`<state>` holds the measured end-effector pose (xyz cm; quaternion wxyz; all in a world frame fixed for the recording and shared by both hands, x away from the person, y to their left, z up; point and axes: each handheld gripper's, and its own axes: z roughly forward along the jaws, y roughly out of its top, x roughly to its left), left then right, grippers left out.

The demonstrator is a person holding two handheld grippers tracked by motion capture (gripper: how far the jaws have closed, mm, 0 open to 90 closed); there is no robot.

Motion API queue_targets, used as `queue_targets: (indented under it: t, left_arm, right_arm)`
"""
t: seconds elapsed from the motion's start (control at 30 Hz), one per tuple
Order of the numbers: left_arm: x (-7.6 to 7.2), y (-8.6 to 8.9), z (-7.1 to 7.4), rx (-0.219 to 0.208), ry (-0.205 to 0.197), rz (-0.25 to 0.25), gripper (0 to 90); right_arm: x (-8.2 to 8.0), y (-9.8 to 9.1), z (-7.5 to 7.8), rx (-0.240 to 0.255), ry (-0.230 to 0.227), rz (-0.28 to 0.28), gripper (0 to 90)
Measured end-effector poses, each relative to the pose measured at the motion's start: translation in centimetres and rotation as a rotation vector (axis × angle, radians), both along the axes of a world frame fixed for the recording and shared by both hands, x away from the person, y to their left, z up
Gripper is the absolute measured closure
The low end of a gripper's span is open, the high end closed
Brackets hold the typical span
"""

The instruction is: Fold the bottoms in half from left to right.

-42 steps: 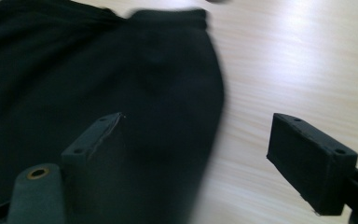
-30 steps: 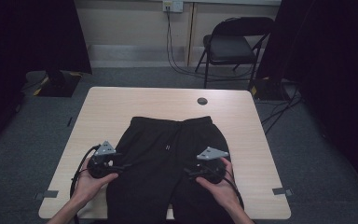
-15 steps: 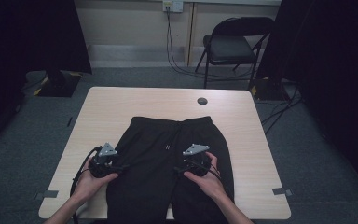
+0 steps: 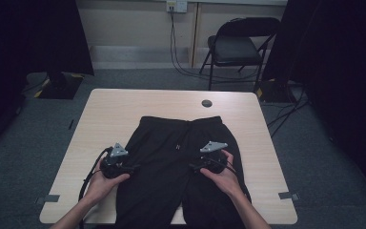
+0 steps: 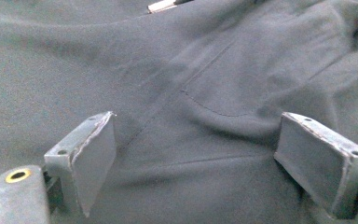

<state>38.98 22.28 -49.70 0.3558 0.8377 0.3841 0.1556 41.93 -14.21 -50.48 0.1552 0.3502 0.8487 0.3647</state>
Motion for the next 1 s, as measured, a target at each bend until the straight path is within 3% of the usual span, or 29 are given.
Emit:
queue_targets:
  t: [0.1,0.13,0.17,0.27,0.3,0.4,0.53,0.7,0.77,0.9,0.93,0.97,1.0]
  left_arm:
    - [-0.5,-0.5,0.1,0.006,0.013,-0.007,36.7]
    - [-1.2,-1.1,0.1,0.012,0.011,-0.039,35.8]
    - [-1.2,-1.1,0.1,0.012,0.011,-0.039,35.1]
    - [-2.3,-1.8,0.2,0.010,0.023,-0.046,34.6]
    - [-3.0,-2.2,0.3,0.018,0.032,-0.072,34.6]
    - [-3.9,-2.7,0.5,0.032,0.043,-0.080,34.5]
    - [-4.7,-2.8,0.6,0.044,0.060,-0.077,34.4]
    - [-3.8,-1.9,0.4,0.035,0.039,-0.039,35.1]
    - [-2.4,-0.6,0.3,0.022,0.025,0.026,35.0]
    - [-1.6,-0.1,0.5,0.025,0.053,0.003,35.1]
    - [-1.4,0.2,0.7,0.000,0.080,-0.005,35.4]
    - [-1.1,0.6,1.6,-0.056,0.079,-0.019,37.9]
    - [-1.0,0.9,2.2,-0.079,0.050,-0.016,38.1]
  right_arm:
    - [-0.4,-0.4,0.0,0.000,0.000,-0.004,11.9]
    - [-0.8,-0.8,0.0,0.001,0.000,-0.003,11.9]
    - [-0.8,-0.8,0.0,0.001,0.000,-0.003,11.9]
    - [-1.2,-2.0,0.0,0.003,-0.001,0.025,12.0]
    - [-1.2,-2.4,0.0,0.003,-0.002,0.039,11.9]
    - [-0.7,-3.2,0.0,0.003,0.000,0.044,11.8]
    - [0.2,-2.9,0.0,0.002,-0.002,0.041,11.9]
    - [0.8,-2.1,0.0,0.000,-0.003,0.039,11.5]
    - [0.8,-1.4,0.0,-0.004,-0.002,0.027,11.6]
    - [0.2,-0.3,0.6,-0.022,0.009,0.019,15.9]
    - [-0.2,0.2,1.1,-0.031,0.004,0.019,15.5]
    - [-1.4,0.9,2.4,-0.029,-0.024,0.033,17.9]
    - [-2.1,1.3,3.1,-0.019,-0.036,0.032,18.8]
